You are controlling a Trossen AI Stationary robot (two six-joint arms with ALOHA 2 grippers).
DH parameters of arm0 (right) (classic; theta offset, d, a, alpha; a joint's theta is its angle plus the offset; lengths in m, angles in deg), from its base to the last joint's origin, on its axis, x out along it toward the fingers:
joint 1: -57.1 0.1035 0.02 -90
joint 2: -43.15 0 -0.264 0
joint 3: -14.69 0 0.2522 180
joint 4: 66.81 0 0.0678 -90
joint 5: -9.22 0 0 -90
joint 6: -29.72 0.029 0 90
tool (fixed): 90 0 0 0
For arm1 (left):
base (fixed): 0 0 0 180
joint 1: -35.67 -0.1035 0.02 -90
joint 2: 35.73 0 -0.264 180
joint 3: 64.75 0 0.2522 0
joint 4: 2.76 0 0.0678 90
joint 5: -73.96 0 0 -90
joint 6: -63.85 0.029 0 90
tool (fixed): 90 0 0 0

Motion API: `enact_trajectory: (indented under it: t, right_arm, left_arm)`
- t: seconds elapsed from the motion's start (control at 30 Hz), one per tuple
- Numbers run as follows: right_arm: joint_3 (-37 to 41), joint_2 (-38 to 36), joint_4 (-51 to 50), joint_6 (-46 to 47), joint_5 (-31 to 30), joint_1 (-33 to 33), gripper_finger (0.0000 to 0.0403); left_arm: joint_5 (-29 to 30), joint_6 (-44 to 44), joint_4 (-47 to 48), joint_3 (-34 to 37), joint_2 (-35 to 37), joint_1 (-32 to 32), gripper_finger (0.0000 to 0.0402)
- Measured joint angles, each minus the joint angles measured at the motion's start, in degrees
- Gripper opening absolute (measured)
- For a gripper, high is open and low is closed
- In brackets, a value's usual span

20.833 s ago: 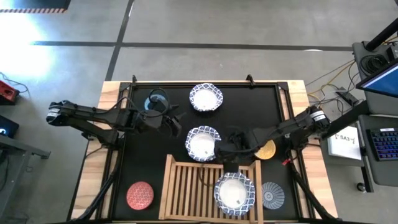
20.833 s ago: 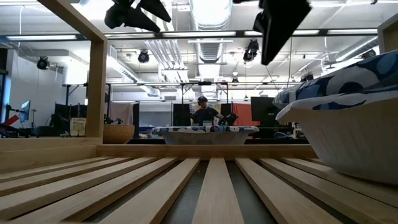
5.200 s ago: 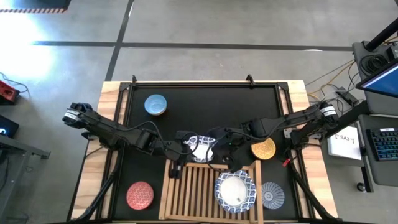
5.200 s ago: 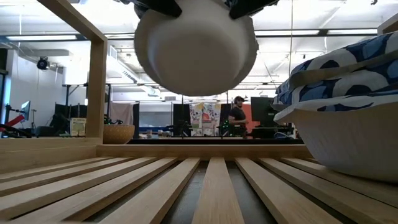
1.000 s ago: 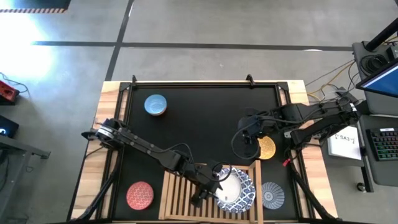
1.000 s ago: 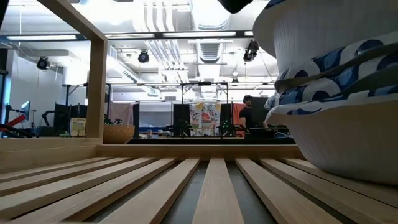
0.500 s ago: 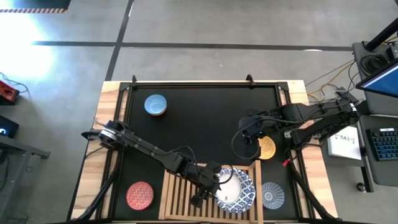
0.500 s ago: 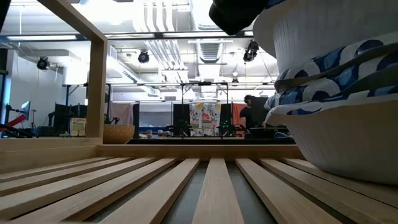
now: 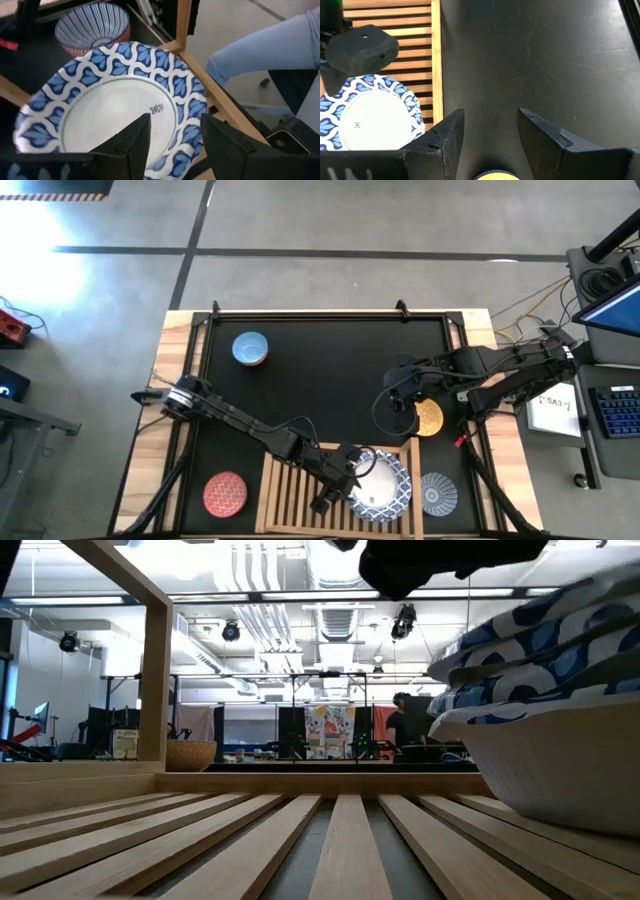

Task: Place and stack bowls onto a shelf
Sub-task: Stack the white patterned bowl on top of the white patterned bowl on the shelf, then put the blue patterned bowl on the shelf

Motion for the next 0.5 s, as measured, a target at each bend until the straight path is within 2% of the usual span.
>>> enact_trajectory:
  t: [0.33, 0.5]
  right_arm:
    - [0.0, 0.0, -0.18, 0.17, 0.0, 0.0, 0.0169]
    - [0.19, 0.0, -2.02, 1.45, 0.0, 0.0, 0.0169]
  left_arm:
    - [0.04, 0.42, -0.5, 0.0, 0.68, 0.03, 0.0156]
    - [0.11, -0.74, 4.95, -0.98, 2.31, 0.07, 0.0156]
